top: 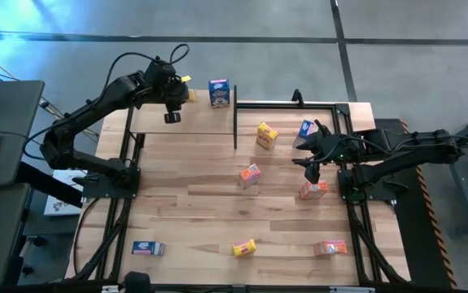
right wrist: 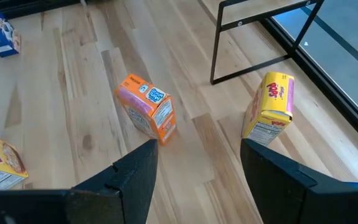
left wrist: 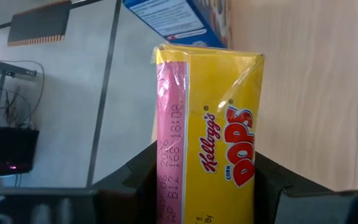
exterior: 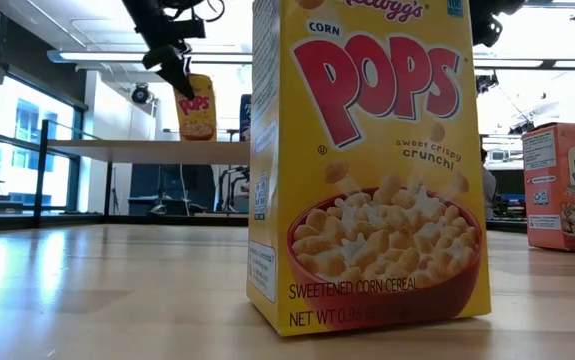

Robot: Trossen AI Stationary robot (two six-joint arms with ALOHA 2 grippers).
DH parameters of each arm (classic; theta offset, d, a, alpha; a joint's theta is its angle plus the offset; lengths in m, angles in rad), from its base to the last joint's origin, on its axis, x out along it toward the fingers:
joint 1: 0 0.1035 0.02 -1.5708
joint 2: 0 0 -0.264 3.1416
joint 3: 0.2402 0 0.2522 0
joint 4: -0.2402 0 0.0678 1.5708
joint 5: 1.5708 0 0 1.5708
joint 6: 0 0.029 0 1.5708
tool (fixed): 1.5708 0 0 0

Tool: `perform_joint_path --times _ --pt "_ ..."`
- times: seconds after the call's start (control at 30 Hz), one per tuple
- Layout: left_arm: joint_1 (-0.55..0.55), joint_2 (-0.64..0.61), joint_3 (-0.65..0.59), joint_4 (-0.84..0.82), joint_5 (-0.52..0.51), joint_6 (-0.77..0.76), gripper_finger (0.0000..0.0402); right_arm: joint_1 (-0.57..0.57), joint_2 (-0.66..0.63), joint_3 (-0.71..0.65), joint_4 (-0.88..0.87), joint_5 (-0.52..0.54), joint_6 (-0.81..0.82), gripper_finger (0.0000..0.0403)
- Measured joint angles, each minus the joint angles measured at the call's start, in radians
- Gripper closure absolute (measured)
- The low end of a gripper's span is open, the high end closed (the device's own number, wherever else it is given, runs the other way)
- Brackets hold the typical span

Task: Stack cereal on shelf
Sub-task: Put the middle yellow cereal box on the shelf

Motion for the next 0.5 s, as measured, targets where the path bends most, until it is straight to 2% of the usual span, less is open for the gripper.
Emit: perform_joint_path --times 0.5 --pt "0.000 0.000 0.000 -0.001 0.010 -0.010 0.0248 0.000 0.000 0.000 0.000 0.000 0.000 0.0180"
